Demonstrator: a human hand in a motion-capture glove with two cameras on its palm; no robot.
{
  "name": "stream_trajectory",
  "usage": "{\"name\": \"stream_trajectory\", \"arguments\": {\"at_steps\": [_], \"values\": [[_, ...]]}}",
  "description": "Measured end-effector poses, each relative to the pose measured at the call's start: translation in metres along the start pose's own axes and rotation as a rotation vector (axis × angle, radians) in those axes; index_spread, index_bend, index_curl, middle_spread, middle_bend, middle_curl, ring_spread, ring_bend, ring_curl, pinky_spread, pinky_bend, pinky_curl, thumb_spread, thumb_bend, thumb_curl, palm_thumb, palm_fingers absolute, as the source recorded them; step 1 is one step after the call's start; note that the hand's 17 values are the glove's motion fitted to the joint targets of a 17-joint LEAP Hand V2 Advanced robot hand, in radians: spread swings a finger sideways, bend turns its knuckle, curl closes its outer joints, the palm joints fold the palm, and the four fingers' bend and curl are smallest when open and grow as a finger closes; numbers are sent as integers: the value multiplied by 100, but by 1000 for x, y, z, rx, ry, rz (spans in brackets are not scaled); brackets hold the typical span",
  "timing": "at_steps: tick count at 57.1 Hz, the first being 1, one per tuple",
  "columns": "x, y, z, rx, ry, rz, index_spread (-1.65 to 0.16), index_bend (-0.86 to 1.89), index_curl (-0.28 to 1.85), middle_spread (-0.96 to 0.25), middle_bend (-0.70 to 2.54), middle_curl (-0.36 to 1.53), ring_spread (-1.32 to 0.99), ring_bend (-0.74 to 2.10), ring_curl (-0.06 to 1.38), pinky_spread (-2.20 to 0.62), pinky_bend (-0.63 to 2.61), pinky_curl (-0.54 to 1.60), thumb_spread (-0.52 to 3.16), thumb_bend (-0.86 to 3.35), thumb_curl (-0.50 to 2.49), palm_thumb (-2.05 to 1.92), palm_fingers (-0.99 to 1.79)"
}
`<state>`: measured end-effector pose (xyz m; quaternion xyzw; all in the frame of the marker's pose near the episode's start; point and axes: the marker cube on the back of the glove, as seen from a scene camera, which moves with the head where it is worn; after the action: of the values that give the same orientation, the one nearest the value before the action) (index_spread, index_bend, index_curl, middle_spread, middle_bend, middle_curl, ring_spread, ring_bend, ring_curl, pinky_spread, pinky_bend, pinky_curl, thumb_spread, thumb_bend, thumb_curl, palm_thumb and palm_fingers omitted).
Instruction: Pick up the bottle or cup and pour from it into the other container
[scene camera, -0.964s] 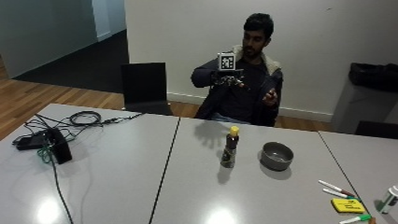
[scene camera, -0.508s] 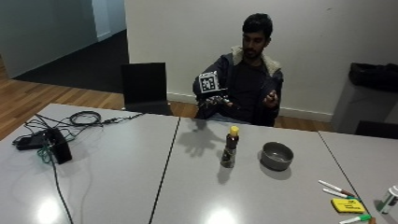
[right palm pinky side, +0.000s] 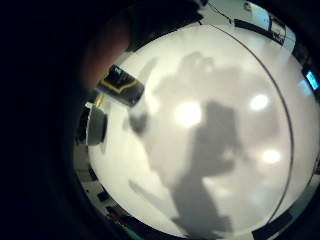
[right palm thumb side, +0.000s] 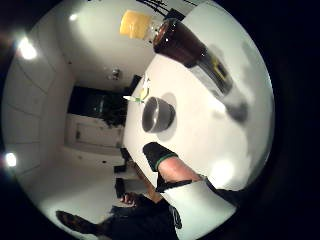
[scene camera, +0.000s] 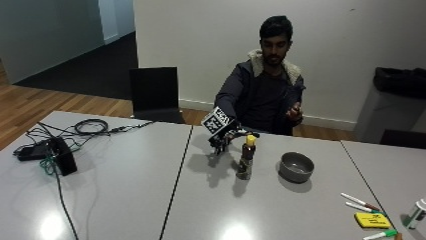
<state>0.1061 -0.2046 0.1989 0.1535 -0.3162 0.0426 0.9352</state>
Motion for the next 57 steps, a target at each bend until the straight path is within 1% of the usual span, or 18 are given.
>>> {"name": "stream_trajectory", "arguments": {"at_steps": [3,4,7,12,14,18,22,28,31,32,33,37,42,46,50,52,55,57], "values": [[-4,1,7,-53,-80,212,-19,14,26,22,31,29,27,21,15,34,56,23,76,-3,36,39,5],[-4,-2,9,-58,-108,254,-19,14,25,22,31,29,27,22,16,34,57,23,76,-3,36,40,6],[-3,-18,18,-63,-172,296,-19,13,25,21,31,30,26,24,17,34,59,24,76,-2,37,43,12],[-2,-37,30,-50,-262,306,-19,12,24,19,31,31,25,30,19,32,61,25,75,-2,38,50,20],[-3,-44,35,-41,-303,302,-20,13,24,17,32,31,24,34,21,31,61,25,75,-2,38,52,28],[-3,-54,44,-23,-366,285,-21,14,24,14,32,32,22,38,23,30,60,25,74,-1,39,58,36],[-3,-61,51,20,-401,269,-22,14,25,9,34,32,19,43,25,28,56,24,73,-1,40,63,47],[-5,-69,58,34,-429,269,-27,12,25,-6,38,34,5,56,30,25,50,23,71,0,41,75,77],[-5,-73,61,39,-447,265,-28,10,24,-11,38,35,-1,58,31,23,49,23,69,0,42,80,85],[-6,-74,61,43,-454,266,-29,9,24,-14,40,36,-5,62,32,21,50,24,68,1,43,83,94],[-5,-75,62,49,-461,267,-29,8,23,-17,40,36,-7,62,32,19,50,24,68,1,43,85,98],[-3,-75,64,81,-476,251,-30,8,23,-22,46,39,-14,63,34,12,49,25,66,1,44,94,112],[3,-69,67,86,-473,84,-30,17,28,-25,48,41,-19,64,37,5,48,28,61,1,47,101,125],[-3,-73,66,107,-480,231,-30,16,30,-25,46,42,-20,65,38,-2,51,29,50,-2,51,103,127],[-6,-77,64,107,-481,239,-29,16,31,-26,48,43,-21,67,40,-10,53,31,41,-3,54,104,130],[-7,-77,63,95,-474,187,-29,16,32,-25,50,44,-21,67,40,-12,53,31,38,-3,55,104,131],[-8,-68,59,76,-460,39,-29,16,33,-25,51,45,-21,68,41,-15,53,32,34,-3,57,105,130],[-13,-65,54,64,-450,13,-29,16,34,-25,52,46,-21,68,41,-16,52,32,32,-3,58,105,131]]}}
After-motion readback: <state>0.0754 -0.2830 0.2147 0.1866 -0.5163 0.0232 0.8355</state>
